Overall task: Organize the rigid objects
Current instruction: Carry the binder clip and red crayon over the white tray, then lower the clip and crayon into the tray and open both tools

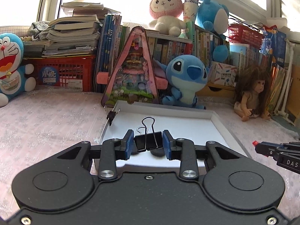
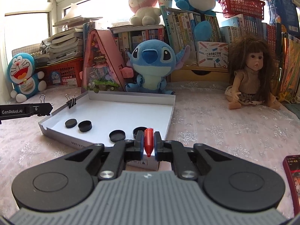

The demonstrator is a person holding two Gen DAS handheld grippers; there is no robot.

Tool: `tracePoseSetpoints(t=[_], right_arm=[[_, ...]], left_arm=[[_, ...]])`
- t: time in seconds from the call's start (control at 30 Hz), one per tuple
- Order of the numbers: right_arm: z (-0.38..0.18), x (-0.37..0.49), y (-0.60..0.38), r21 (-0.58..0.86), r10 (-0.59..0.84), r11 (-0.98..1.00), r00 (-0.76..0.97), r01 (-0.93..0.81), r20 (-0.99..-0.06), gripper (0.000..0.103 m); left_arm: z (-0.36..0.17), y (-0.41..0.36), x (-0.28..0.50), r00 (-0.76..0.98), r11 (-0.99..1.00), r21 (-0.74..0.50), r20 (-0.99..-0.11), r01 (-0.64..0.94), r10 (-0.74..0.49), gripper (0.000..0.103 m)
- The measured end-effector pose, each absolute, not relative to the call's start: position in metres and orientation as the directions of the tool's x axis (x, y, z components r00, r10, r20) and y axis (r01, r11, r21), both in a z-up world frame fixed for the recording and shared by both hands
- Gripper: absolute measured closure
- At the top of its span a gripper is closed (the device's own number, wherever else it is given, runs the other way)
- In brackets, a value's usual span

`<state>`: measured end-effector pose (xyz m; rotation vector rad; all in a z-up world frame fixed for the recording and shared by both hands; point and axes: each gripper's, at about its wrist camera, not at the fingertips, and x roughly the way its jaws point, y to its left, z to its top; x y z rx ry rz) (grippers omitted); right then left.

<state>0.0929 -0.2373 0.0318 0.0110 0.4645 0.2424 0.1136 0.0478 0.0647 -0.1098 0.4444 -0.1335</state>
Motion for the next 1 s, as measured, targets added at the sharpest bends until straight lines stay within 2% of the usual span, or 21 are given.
tracePoseSetpoints(t=[0.37,0.5,0.73,1.0], right_arm=[[0.031,0.155,-0.246,0.248,0.295,0.95,0.803,-0.189,-0.518,0.09],[0.024,0.172,-0.241,0.264,0.294,0.949,0.78,-0.171,-0.552,0.09],[0.014,0.192,-0.241,0.287,0.273,0.951,0.747,-0.115,-0.606,0.09],[0.008,0.206,-0.241,0.284,0.246,0.956,0.723,-0.072,-0.646,0.089]], left_arm=[[0.059,0.065,0.18,0.847,0.971,-0.222,-0.494,0.094,-0.195,0.072],[0.05,0.057,0.193,0.824,0.961,-0.248,-0.514,0.125,-0.24,0.072],[0.036,0.016,0.205,0.78,0.955,-0.206,-0.553,0.215,-0.295,0.072],[0.019,-0.014,0.217,0.745,0.966,-0.13,-0.616,0.223,-0.255,0.072]])
